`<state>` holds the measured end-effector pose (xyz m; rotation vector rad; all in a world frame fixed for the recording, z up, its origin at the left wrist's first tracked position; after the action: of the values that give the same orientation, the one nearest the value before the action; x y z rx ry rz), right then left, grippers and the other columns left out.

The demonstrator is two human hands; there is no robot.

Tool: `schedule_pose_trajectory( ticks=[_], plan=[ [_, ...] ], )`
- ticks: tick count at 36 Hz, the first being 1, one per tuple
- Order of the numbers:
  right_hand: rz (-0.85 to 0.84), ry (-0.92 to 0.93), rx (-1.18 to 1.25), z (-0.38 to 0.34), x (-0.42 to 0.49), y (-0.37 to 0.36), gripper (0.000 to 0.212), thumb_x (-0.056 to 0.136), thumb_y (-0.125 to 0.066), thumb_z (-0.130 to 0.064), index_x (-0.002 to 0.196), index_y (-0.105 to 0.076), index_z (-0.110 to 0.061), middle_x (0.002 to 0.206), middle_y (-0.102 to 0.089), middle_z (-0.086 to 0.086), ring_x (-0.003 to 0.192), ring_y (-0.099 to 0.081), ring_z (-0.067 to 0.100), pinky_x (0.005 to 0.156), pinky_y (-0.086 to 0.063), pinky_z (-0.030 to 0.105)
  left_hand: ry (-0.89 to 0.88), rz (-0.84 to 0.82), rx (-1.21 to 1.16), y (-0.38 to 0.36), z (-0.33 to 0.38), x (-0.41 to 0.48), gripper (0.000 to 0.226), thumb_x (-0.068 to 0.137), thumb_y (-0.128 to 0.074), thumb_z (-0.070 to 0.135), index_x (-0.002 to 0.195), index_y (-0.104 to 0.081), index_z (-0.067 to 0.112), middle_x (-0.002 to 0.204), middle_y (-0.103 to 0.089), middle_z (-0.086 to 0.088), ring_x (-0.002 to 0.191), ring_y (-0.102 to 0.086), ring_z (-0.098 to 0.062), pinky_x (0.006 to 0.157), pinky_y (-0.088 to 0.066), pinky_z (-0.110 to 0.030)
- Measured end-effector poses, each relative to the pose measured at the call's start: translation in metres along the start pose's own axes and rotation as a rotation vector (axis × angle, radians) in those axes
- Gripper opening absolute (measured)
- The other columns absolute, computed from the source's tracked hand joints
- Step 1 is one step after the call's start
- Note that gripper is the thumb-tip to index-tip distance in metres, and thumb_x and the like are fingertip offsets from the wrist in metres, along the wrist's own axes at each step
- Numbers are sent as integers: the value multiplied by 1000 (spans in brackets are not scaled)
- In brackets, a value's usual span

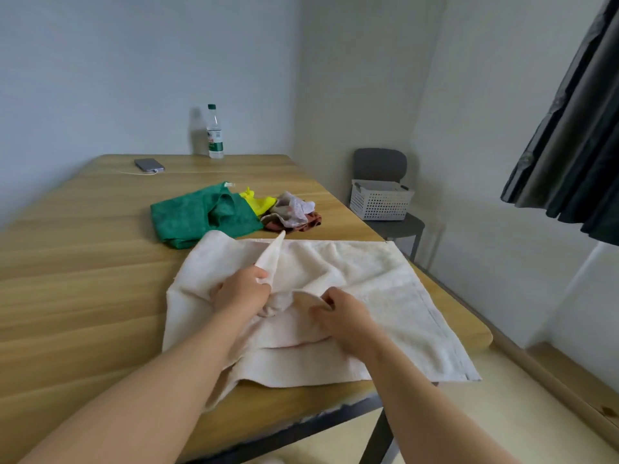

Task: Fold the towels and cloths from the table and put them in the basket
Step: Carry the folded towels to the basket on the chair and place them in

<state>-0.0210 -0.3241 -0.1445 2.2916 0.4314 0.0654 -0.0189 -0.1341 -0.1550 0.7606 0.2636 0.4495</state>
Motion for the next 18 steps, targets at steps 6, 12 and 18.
schedule_pose_trajectory(
  ticks=[6,12,18],
  plan=[
    [-72,78,-34,-57,5,-52,20,89,-49,-31,72,-40,-27,70,-45,-12,77,-45,11,86,-34,29,99,99,-24,59,-50,1,26,83,-49,20,100,-63,33,82,-70,3,72,-68,-19,88,-50,-31],
    [-55,71,51,-85,5,-65,23,84,-52,-30,66,-39,-25,71,-47,-8,88,-49,19,79,-34,30,103,166,-160,100,-55,0,35,83,-48,11,111,-64,26,105,-65,-8,85,-62,-29,70,-53,-33],
    [15,98,365,-90,2,-34,19,85,-61,-21,73,-48,-13,75,-50,2,68,-48,15,59,-37,26,-59,215,-257,112,13,-3,40,86,-50,5,119,-63,24,123,-59,-11,107,-57,-32,86,-46,-34]
  ],
)
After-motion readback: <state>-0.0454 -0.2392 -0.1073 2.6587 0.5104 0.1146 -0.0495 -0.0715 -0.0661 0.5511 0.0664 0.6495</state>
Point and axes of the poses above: each hand's wrist, its own x-axis towards the middle knuckle, its own y-axis out of the back of the hand, z = x × y, the point moved 7 cm from there along x, towards the middle knuckle
